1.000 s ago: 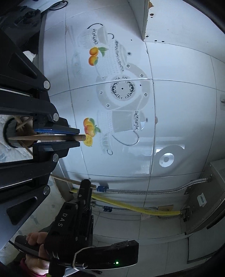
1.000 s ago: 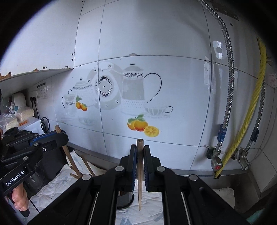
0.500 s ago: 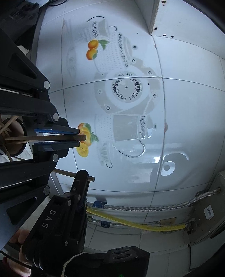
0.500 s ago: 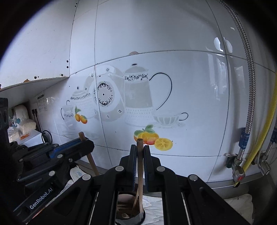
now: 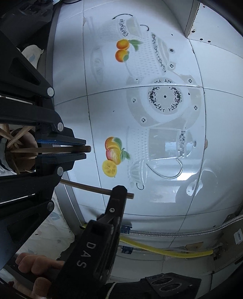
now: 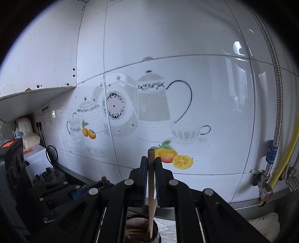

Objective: Organize utensils
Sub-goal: 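Lower both chopsticks into the holder and open both grippers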

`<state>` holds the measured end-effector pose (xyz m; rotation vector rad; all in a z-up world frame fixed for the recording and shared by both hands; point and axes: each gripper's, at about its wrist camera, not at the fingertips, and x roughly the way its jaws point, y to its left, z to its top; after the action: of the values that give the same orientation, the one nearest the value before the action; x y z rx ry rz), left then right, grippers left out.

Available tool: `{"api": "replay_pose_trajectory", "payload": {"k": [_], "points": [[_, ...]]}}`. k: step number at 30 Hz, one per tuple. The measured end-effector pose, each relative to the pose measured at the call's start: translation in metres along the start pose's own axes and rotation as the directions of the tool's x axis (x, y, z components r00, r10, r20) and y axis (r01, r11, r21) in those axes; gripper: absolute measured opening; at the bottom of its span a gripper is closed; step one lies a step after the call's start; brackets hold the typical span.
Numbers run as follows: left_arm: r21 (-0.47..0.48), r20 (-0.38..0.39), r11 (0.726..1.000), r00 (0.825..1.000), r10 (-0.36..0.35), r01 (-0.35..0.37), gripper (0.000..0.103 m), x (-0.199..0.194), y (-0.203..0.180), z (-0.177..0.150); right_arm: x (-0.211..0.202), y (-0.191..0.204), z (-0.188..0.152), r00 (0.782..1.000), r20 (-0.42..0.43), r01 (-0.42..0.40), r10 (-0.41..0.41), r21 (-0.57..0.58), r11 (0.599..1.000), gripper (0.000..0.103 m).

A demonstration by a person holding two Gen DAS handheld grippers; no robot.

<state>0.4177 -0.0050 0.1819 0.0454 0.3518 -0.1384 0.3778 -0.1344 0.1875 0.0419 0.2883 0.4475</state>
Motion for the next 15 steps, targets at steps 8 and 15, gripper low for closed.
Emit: {"api": "replay_pose_trajectory", "payload": {"k": [8, 15], "points": [[-0.030, -0.035, 1.000, 0.999, -0.010, 0.009, 0.009, -0.002, 0.006, -0.006, 0.010, -0.003, -0.019, 0.994, -0.106, -0.004, 0.004, 0.004, 1.000, 0.010], [-0.028, -0.040, 1.000, 0.999, -0.007, 0.005, 0.009, -0.023, 0.003, -0.002, -0.011, -0.004, -0.015, 0.994, -0.104, 0.015, -0.015, -0.002, 1.000, 0.011]]}}
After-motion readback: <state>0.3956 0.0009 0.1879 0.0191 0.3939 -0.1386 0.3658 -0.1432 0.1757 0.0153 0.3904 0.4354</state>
